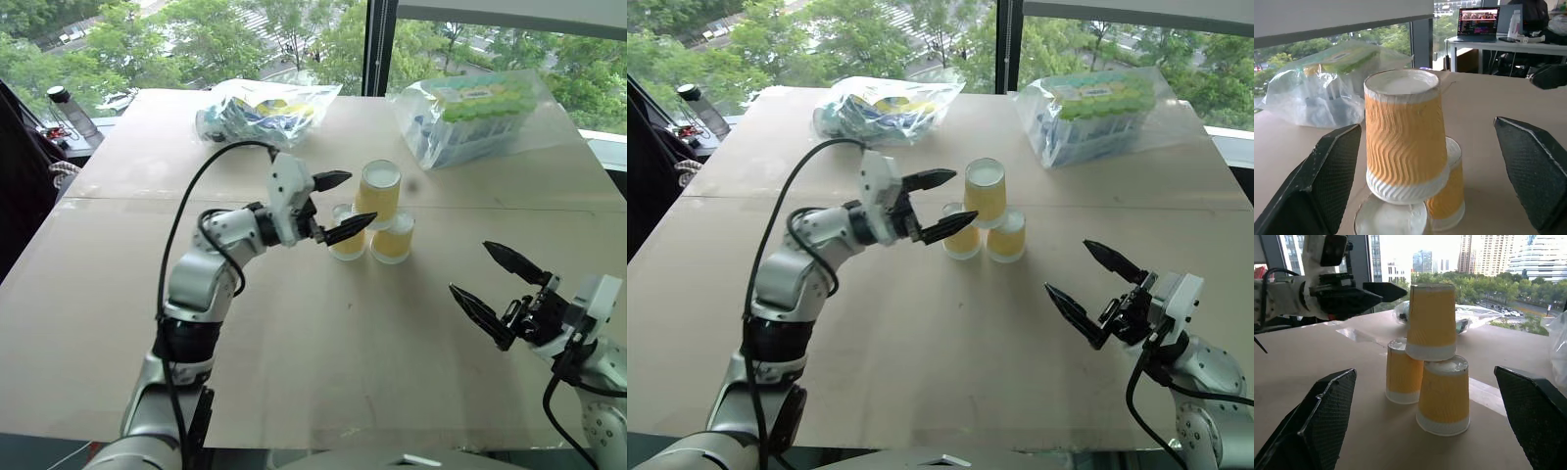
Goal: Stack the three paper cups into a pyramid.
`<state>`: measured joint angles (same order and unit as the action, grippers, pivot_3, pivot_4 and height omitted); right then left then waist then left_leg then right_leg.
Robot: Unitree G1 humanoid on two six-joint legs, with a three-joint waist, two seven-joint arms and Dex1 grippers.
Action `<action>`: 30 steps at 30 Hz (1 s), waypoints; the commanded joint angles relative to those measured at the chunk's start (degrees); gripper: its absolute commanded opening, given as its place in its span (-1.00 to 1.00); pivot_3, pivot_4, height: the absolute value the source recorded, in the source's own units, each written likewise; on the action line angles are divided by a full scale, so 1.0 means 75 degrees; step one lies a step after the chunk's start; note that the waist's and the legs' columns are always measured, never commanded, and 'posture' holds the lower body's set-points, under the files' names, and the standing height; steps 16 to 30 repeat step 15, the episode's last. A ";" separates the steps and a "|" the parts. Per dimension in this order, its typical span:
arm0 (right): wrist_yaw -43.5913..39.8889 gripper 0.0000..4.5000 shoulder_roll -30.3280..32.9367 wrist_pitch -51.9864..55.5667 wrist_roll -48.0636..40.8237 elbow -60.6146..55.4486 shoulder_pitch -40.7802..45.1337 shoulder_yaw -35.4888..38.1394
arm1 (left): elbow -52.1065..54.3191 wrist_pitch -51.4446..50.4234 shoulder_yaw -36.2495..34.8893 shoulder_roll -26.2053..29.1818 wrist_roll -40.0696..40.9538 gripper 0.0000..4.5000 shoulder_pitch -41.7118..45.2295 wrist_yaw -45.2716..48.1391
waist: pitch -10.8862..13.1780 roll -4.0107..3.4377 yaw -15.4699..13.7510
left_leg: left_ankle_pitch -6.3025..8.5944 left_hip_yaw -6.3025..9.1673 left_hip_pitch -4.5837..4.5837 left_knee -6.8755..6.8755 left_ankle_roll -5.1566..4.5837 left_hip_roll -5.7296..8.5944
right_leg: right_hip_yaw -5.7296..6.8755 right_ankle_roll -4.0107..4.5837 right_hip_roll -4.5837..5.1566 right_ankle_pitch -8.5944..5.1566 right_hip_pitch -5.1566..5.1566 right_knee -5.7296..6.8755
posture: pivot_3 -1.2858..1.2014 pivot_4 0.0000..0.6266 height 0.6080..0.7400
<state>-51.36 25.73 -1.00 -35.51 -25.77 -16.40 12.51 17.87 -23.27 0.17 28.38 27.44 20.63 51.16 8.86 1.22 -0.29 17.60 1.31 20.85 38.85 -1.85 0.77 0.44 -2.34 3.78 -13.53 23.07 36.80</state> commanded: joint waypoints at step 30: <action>-0.0564 1.00 0.0550 -0.0512 0.1383 0.2378 0.0523 -0.0413 | 0.1607 0.0993 -0.0041 -0.0140 -0.1469 0.98 -0.5242 -0.1946 | -0.0007 -0.0029 -0.0069 | 0.0017 0.0026 -0.0028 -0.0014 -0.0030 0.0014 | -0.0006 0.0020 0.0021 -0.0010 -0.0018 -0.0007 | 0.03 -0.52 1.00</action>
